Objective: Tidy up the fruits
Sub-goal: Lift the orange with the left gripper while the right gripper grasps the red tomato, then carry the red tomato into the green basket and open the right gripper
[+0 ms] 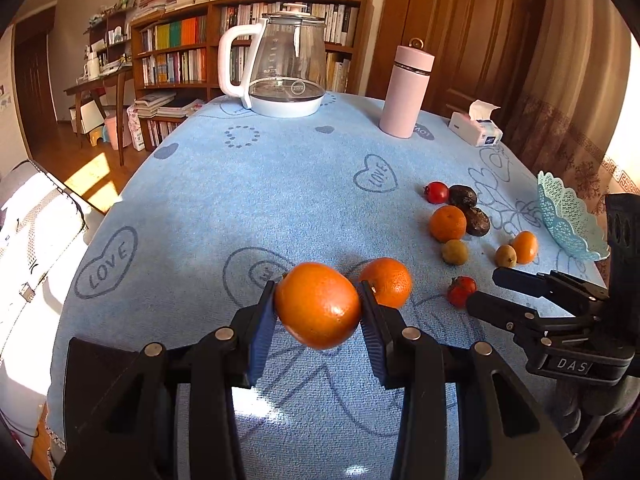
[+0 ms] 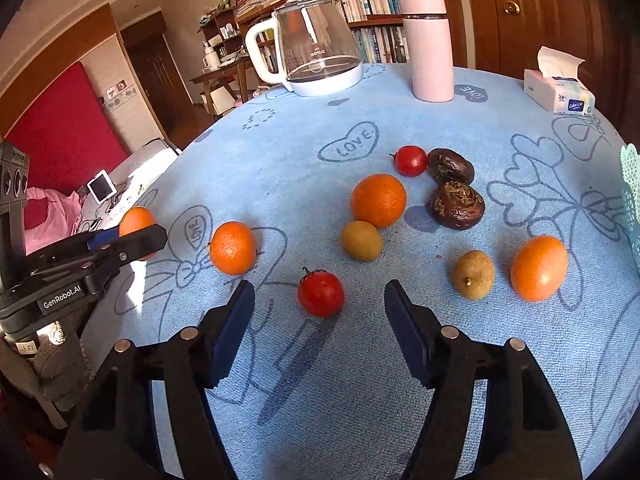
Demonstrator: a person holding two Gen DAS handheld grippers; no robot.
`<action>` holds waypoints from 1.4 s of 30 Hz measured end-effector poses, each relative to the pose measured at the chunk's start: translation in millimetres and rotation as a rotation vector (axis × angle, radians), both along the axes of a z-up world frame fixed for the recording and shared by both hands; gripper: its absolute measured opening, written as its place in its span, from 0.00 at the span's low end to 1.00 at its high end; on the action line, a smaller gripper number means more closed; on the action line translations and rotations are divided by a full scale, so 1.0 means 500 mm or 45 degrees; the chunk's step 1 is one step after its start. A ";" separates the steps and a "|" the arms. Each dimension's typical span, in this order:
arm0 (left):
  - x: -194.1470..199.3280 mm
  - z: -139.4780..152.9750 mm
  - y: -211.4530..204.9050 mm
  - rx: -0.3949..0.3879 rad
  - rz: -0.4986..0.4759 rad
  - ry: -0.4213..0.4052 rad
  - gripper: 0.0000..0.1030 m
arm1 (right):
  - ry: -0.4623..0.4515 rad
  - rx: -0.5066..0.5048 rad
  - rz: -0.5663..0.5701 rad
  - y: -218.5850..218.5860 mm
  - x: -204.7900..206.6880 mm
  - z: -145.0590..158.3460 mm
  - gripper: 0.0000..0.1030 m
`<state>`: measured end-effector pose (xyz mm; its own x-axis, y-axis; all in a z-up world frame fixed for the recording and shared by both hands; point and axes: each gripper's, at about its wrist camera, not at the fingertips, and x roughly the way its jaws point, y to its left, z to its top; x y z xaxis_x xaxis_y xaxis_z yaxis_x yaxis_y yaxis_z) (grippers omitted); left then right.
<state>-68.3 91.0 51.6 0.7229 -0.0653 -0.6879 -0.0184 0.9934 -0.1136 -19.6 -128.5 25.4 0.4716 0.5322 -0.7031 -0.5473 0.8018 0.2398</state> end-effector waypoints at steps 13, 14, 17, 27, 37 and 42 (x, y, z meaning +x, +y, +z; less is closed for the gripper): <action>0.006 -0.012 0.001 -0.003 0.002 0.023 0.39 | 0.037 -0.073 -0.001 0.027 0.028 -0.031 0.42; 0.007 -0.013 0.001 -0.003 0.003 0.025 0.39 | 0.028 -0.084 -0.010 0.027 0.029 -0.031 0.37; 0.009 -0.016 0.000 0.000 0.005 0.032 0.39 | 0.013 -0.087 -0.019 0.022 0.026 -0.029 0.27; 0.010 -0.019 0.000 0.005 0.012 0.039 0.39 | -0.041 -0.036 -0.045 -0.002 0.015 -0.005 0.27; 0.009 0.000 -0.028 0.078 0.027 0.004 0.39 | -0.104 0.051 -0.157 -0.074 0.020 0.045 0.27; 0.014 0.010 -0.046 0.103 0.017 -0.010 0.39 | -0.146 0.078 -0.223 -0.123 0.021 0.068 0.27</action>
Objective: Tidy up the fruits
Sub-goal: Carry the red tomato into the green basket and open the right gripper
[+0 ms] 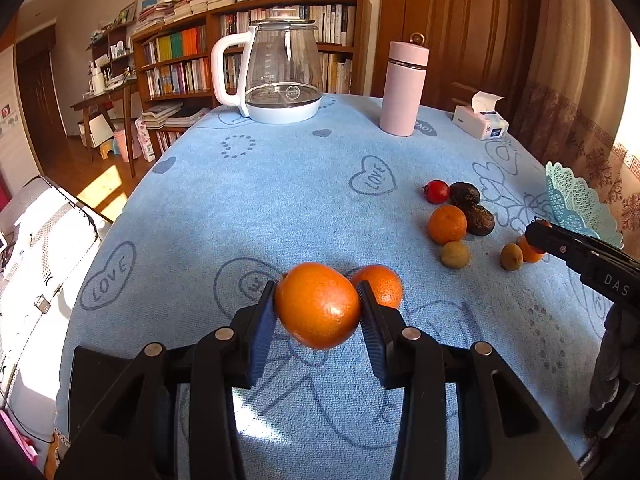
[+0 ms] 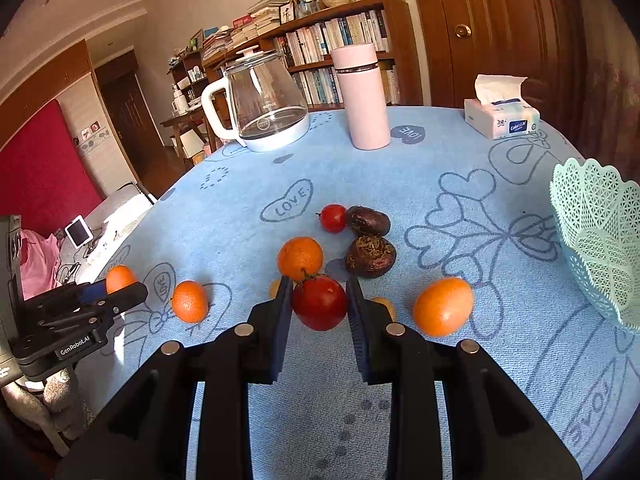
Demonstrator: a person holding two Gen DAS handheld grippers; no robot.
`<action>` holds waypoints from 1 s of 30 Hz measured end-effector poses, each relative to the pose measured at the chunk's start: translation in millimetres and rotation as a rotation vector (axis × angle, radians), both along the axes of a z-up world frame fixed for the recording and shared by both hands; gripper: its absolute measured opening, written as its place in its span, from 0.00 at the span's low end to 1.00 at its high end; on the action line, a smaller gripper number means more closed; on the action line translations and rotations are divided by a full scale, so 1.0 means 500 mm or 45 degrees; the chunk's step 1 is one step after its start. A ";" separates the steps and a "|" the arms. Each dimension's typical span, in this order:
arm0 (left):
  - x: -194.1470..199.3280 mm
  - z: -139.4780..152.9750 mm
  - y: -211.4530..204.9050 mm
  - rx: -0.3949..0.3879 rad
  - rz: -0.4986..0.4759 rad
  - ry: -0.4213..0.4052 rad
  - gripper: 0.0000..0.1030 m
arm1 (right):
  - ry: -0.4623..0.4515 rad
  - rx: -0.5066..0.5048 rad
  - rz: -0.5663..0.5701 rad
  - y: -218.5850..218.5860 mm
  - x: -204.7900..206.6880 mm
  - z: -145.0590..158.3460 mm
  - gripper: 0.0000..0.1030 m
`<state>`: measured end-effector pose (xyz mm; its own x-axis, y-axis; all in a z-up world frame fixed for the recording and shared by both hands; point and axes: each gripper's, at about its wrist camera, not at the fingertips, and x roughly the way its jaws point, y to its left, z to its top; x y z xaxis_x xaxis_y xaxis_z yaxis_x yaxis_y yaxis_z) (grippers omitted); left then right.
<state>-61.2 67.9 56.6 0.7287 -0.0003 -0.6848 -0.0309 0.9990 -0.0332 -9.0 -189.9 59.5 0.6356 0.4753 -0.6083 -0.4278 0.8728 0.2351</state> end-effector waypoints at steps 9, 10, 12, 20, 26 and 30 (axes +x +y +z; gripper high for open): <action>0.013 0.015 -0.051 0.055 -0.039 -0.029 0.39 | -0.059 0.036 -0.153 -0.111 0.009 0.033 0.27; 0.016 0.016 -0.056 0.058 -0.046 -0.028 0.39 | -0.065 0.040 -0.171 -0.124 0.011 0.036 0.27; 0.020 0.015 -0.067 0.060 -0.059 -0.026 0.39 | -0.080 0.043 -0.207 -0.151 0.012 0.043 0.27; 0.032 0.023 -0.108 0.077 -0.109 -0.030 0.39 | -0.108 0.056 -0.369 -0.268 0.018 0.054 0.27; 0.043 0.024 -0.145 0.096 -0.152 -0.025 0.39 | -0.096 0.069 -0.511 -0.358 0.026 0.045 0.27; 0.049 0.027 -0.174 0.108 -0.189 -0.026 0.39 | -0.063 0.073 -0.603 -0.411 0.039 0.021 0.27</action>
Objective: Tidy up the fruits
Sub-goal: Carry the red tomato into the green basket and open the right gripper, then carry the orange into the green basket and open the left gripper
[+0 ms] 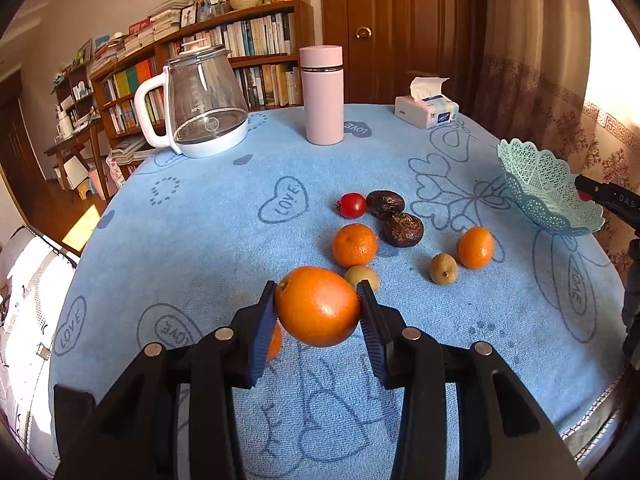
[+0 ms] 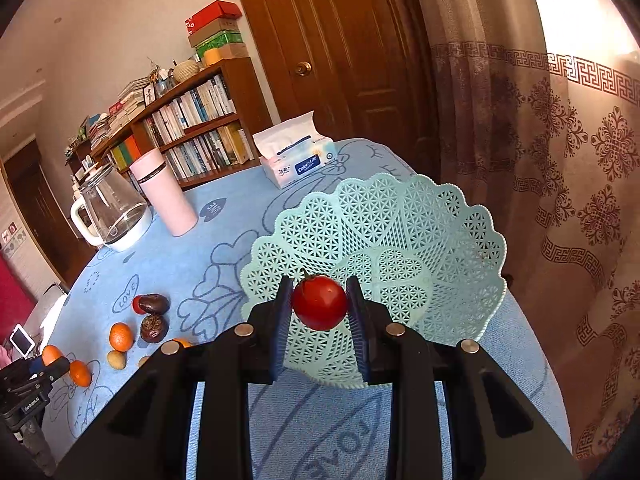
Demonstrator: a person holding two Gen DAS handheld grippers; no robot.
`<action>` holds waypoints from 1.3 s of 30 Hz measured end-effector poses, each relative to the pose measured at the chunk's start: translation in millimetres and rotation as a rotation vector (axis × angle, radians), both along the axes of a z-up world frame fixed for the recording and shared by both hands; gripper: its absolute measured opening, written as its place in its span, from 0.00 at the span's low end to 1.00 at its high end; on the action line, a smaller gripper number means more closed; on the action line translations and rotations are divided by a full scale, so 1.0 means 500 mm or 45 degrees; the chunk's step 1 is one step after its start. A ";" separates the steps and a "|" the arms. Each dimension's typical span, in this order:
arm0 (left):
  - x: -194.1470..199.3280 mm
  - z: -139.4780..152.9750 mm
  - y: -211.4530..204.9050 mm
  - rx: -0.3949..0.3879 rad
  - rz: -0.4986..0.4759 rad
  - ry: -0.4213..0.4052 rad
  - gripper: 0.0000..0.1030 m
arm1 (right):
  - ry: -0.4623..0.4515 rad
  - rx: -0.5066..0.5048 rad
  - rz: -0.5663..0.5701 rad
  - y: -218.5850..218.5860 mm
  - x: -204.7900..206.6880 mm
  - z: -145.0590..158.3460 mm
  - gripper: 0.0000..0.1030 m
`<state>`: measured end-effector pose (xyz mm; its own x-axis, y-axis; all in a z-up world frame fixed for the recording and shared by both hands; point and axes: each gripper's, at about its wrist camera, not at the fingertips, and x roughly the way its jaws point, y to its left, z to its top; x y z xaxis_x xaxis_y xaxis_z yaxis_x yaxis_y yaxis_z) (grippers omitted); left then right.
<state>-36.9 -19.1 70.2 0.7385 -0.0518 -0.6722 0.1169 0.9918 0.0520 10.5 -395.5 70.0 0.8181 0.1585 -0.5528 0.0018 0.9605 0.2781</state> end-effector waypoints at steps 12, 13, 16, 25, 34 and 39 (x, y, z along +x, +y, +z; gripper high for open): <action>0.015 0.049 -0.113 0.029 -0.156 -0.094 0.39 | -0.010 0.050 -0.132 -0.056 0.008 -0.029 0.55; 0.014 0.052 -0.117 0.027 -0.164 -0.101 0.39 | -0.027 0.036 -0.149 -0.057 0.005 -0.026 0.59; 0.013 0.055 -0.106 0.015 -0.154 -0.095 0.40 | -0.068 -0.015 -0.181 -0.054 -0.005 -0.023 0.62; 0.001 -0.005 -0.009 0.003 -0.031 0.049 0.47 | -0.066 0.002 -0.192 -0.058 -0.004 -0.033 0.67; 0.011 -0.085 0.009 -0.016 0.015 0.187 0.47 | -0.069 -0.007 -0.187 -0.051 -0.005 -0.034 0.67; 0.030 -0.108 0.004 0.013 0.028 0.207 0.48 | -0.071 -0.003 -0.188 -0.052 -0.005 -0.034 0.67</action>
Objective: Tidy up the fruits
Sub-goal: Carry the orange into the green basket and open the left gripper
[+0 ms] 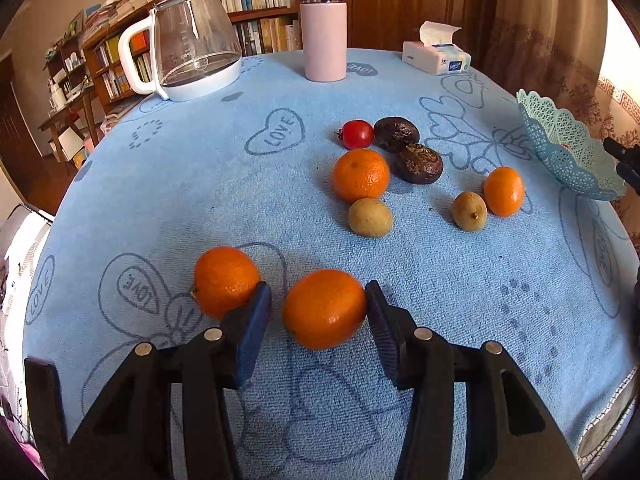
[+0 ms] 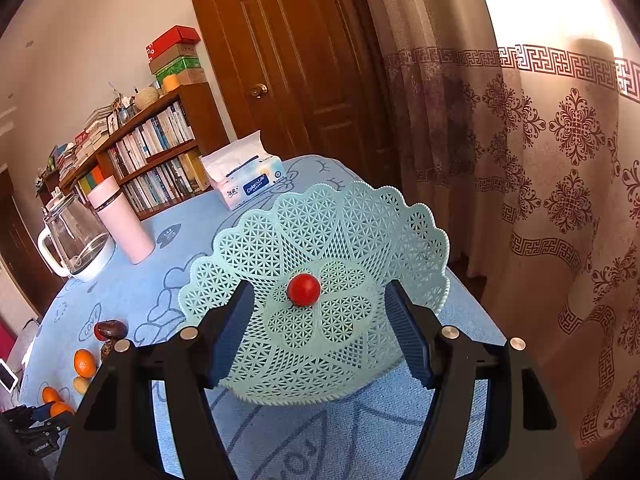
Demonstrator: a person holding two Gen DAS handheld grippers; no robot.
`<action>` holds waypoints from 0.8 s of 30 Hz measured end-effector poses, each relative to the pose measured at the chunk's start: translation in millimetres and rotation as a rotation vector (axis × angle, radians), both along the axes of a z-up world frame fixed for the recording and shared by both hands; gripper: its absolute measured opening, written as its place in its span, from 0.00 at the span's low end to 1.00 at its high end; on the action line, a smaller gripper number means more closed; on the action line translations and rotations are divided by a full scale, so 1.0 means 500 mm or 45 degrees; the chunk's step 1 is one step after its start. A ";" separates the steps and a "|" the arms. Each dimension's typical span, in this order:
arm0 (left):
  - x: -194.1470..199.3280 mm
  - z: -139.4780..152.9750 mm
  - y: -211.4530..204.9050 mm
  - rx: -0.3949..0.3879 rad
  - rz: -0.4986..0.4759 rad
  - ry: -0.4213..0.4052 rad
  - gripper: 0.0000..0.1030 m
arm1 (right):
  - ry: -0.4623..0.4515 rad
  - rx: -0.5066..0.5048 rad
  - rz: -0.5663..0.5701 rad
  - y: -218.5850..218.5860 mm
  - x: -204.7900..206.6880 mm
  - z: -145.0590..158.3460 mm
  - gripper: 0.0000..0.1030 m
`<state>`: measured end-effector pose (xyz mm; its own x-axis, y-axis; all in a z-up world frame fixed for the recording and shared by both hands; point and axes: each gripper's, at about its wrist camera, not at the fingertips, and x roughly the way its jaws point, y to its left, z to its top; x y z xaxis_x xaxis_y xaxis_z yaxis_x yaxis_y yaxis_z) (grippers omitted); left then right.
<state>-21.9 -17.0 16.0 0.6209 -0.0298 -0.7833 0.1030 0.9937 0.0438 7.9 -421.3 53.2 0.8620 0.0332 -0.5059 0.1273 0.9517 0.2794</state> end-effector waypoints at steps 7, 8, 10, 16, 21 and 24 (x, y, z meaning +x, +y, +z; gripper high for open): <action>0.009 0.004 -0.023 0.021 -0.034 -0.001 0.39 | -0.017 0.014 -0.027 -0.008 -0.005 0.003 0.67; 0.008 0.009 -0.031 0.024 -0.046 -0.008 0.39 | -0.022 0.016 -0.036 -0.010 -0.006 0.004 0.67; 0.007 0.022 -0.051 0.022 -0.080 -0.029 0.39 | -0.030 0.023 -0.061 -0.017 -0.010 0.005 0.67; 0.020 0.079 -0.155 0.015 -0.241 -0.113 0.39 | -0.031 0.067 -0.170 -0.047 -0.016 0.003 0.67; 0.044 0.114 -0.269 -0.018 -0.405 -0.178 0.39 | -0.026 0.092 -0.229 -0.063 -0.022 -0.001 0.69; 0.067 0.127 -0.332 -0.055 -0.482 -0.203 0.40 | -0.018 0.104 -0.253 -0.068 -0.022 -0.005 0.72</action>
<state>11.7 -183.1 79.5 0.6734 -0.3102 -0.6711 0.4570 0.8882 0.0480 -3.0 -455.5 50.6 0.8626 -0.0973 -0.4964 0.3054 0.8825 0.3576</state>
